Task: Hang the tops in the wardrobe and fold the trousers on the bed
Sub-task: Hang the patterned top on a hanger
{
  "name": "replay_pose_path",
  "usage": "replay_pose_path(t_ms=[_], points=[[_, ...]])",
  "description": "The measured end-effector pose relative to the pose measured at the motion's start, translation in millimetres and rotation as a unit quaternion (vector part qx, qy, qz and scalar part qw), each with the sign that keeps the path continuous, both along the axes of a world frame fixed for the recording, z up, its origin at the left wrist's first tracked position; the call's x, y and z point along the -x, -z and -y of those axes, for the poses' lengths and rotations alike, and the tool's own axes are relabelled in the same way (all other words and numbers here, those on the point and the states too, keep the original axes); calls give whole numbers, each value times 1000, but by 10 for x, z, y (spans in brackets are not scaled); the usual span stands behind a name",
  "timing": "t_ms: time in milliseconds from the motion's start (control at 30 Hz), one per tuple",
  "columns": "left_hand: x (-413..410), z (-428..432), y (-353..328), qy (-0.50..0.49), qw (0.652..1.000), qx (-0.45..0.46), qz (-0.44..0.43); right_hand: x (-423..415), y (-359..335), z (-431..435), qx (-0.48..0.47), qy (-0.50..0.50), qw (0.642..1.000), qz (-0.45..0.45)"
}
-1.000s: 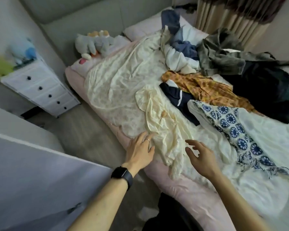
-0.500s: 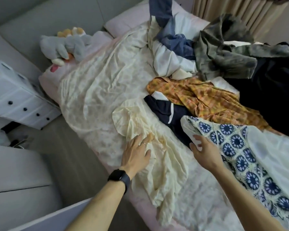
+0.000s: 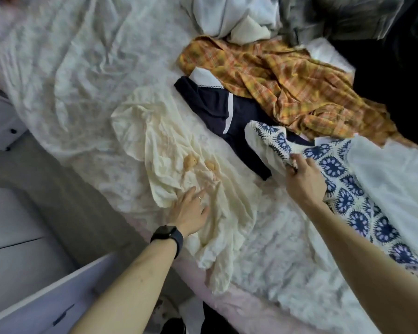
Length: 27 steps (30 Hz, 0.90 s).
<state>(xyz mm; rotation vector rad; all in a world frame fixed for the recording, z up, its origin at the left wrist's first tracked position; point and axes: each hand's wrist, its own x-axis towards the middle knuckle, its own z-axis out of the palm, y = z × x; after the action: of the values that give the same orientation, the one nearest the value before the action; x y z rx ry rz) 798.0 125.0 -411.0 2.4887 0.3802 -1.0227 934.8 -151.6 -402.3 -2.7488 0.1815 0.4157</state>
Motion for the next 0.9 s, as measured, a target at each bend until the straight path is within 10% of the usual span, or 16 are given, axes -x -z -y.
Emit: replay_pose_path(t_ms=[233,433,633,767,900], points=[[-101,500,-1048,-330,891,312,-12,1479,-928,-399,-202,-68,975,64],[622,452,-1468,-301,924,233,37,2466,-1460,-664,-300,-126,940,-107],[1275,-156,-2090,-306,906,289,46,2103,-1886,-751,-306,-104,943,-77],[1671,-500,-2433,-323,898,289,74,1781,-2252,-1197,-277,-305,878,-243],[2109,-837,-2706,-348,891,262,125,1928,-2582,-1860,-231,-465,826,-219]])
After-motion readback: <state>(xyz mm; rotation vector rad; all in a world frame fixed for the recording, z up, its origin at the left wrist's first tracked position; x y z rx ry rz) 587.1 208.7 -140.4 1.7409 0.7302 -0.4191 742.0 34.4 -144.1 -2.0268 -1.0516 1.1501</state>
